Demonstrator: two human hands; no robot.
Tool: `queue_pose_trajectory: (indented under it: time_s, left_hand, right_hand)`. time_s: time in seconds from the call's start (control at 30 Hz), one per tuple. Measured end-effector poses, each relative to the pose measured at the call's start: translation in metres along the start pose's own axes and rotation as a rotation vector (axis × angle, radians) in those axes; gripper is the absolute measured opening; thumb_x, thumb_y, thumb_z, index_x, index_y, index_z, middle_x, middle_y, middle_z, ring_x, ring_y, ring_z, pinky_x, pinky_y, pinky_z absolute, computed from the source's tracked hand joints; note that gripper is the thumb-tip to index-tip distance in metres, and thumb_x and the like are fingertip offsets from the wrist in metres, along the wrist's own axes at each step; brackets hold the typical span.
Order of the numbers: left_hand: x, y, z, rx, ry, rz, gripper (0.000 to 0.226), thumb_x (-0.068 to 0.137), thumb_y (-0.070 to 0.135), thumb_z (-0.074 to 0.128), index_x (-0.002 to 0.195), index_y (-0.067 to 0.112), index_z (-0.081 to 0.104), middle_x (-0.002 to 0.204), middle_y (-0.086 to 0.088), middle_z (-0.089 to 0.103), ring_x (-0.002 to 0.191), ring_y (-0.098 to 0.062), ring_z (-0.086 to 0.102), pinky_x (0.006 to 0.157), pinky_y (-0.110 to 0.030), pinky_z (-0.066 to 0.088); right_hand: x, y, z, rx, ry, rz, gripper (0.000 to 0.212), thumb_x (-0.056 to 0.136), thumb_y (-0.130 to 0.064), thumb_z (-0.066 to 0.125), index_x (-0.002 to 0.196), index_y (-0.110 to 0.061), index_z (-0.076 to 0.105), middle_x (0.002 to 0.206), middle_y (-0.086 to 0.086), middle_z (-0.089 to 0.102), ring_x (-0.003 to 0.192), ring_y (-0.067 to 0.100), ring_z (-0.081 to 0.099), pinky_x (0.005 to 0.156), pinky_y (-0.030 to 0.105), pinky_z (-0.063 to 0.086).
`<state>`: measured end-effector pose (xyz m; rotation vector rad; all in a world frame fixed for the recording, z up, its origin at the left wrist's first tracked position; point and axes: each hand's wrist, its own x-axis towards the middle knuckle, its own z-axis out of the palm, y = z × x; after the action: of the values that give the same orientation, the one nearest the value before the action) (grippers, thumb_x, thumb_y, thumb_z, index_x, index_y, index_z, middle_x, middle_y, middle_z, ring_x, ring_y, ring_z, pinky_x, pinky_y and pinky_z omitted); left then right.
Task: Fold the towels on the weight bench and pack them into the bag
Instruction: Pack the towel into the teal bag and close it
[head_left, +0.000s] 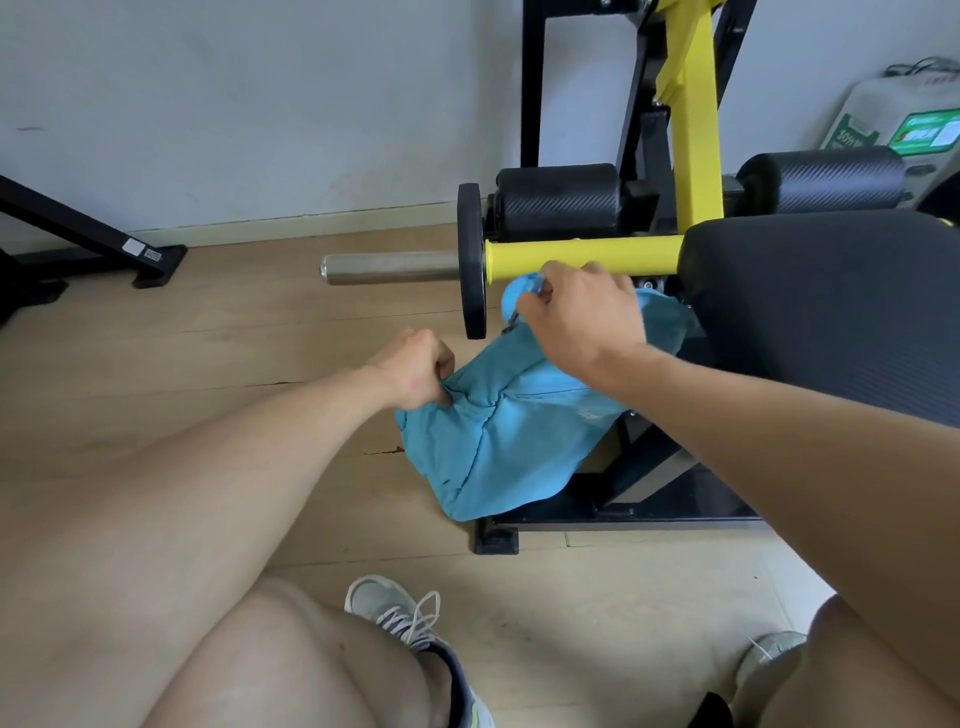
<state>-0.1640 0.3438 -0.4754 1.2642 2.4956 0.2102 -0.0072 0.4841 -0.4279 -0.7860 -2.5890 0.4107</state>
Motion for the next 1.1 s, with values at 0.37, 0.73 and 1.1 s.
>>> queue_pose_trajectory:
  time_s: [0.37, 0.73, 1.1]
  left_hand:
    - [-0.004, 0.014, -0.041, -0.441, -0.013, -0.016, 0.059, 0.087, -0.007, 0.061, 0.136, 0.025, 0.062, 0.131, 0.015, 0.056, 0.124, -0.006, 0.052, 0.089, -0.023, 0.048]
    - [-0.014, 0.041, -0.056, -0.244, 0.222, 0.059, 0.028, 0.076, 0.017, 0.089, 0.062, 0.02, 0.066, 0.067, 0.01, 0.065, 0.063, -0.007, 0.057, 0.061, -0.014, 0.041]
    - [-0.018, 0.038, -0.079, -0.227, -0.072, -0.005, 0.066, 0.082, 0.032, 0.084, 0.14, 0.025, 0.053, 0.134, 0.004, 0.058, 0.121, -0.019, 0.059, 0.095, -0.028, 0.044]
  right_hand:
    - [0.006, -0.007, -0.018, 0.203, 0.054, -0.074, 0.022, 0.094, -0.035, 0.053, 0.077, -0.025, 0.062, 0.08, -0.009, 0.067, 0.086, 0.02, 0.058, 0.08, 0.038, 0.046]
    - [0.016, 0.022, -0.034, 0.33, 0.076, 0.225, 0.025, 0.094, -0.032, 0.05, 0.078, -0.017, 0.059, 0.064, -0.004, 0.054, 0.067, 0.022, 0.049, 0.069, 0.036, 0.039]
    - [0.014, 0.011, -0.048, 0.599, 0.004, 0.114, 0.027, 0.098, -0.025, 0.056, 0.091, -0.003, 0.069, 0.062, 0.005, 0.056, 0.048, 0.004, 0.039, 0.042, 0.015, 0.03]
